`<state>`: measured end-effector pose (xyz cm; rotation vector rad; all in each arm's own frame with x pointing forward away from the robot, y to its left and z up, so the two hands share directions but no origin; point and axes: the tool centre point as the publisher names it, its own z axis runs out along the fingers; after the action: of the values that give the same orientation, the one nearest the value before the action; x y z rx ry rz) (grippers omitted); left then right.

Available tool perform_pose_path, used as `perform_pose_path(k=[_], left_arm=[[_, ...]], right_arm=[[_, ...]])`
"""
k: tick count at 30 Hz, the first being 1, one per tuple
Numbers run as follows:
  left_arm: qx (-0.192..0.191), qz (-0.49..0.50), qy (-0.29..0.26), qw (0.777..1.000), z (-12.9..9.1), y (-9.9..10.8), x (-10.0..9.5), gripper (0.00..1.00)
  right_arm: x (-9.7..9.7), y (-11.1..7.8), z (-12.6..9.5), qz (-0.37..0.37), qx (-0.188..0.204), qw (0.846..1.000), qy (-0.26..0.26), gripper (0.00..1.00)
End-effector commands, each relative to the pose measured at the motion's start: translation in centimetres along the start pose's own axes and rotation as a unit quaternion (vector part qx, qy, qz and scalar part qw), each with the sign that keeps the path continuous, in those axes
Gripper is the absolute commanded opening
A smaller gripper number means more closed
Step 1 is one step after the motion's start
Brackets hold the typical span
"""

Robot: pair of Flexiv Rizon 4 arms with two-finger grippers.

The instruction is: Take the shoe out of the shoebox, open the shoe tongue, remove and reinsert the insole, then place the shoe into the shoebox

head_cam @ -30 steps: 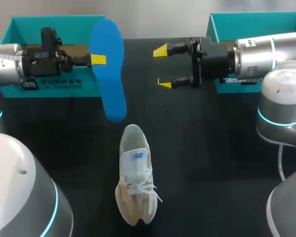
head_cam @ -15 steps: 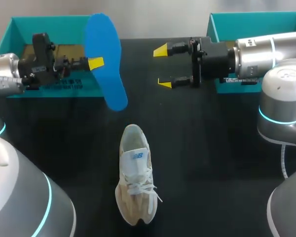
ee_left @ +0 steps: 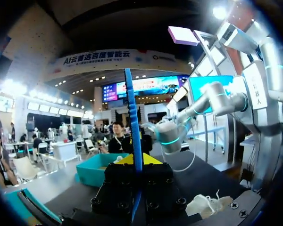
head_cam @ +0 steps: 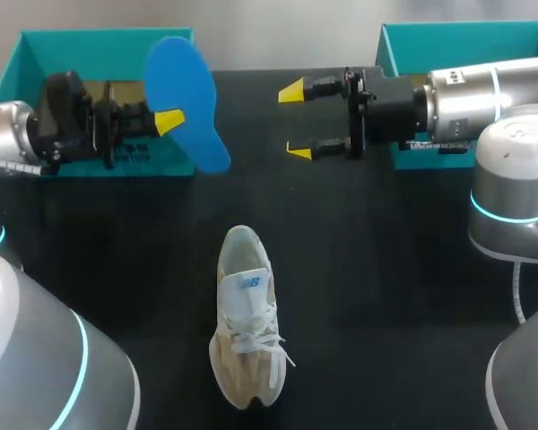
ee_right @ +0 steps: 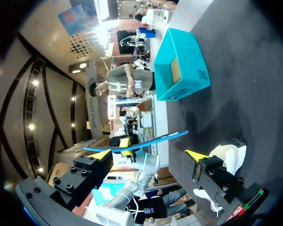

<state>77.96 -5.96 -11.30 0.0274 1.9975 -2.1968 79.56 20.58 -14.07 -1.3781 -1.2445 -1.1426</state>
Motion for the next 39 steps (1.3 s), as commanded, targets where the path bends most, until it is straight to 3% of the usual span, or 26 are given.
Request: perform_pose_path(k=[1,6,7,13,15,21,24,26,39], left_arm=[[0.004,0.207,0.083,0.975,-0.28,0.19,-0.67,0.0],[0.004,0.207,0.083,0.975,-0.28,0.19,-0.67,0.0],[0.002,0.239,0.091,0.967,-0.32,0.32,-0.79,0.0],[-0.007,0.412,0.1,0.906,-0.44,0.31,-0.55,0.0],[-0.015,0.475,0.107,0.873,-0.27,0.29,-0.42,0.0],[-0.016,0.583,0.117,0.804,0.17,0.34,-0.25,0.0],[0.007,0.618,0.116,0.777,0.31,0.28,0.05,0.0],[0.027,0.63,0.118,0.767,0.29,0.26,0.16,0.0],[0.027,0.63,0.118,0.767,0.29,0.26,0.16,0.0]], right_arm=[[0.0,-0.04,0.23,0.0,-0.001,1.0,-0.001,1.0],[0.0,-0.04,0.23,0.0,-0.001,1.0,-0.001,1.0],[0.0,-0.04,0.23,0.0,-0.001,1.0,-0.001,1.0],[0.0,-0.04,0.23,0.0,-0.001,1.0,-0.001,1.0],[0.0,-0.04,0.23,0.0,-0.001,1.0,-0.001,1.0],[0.0,-0.04,0.23,0.0,-0.001,1.0,-0.001,1.0],[0.0,-0.04,0.23,0.0,-0.001,1.0,-0.001,1.0],[0.0,-0.04,0.23,0.0,-0.001,1.0,-0.001,1.0],[0.0,-0.04,0.23,0.0,-0.001,1.0,-0.001,1.0]])
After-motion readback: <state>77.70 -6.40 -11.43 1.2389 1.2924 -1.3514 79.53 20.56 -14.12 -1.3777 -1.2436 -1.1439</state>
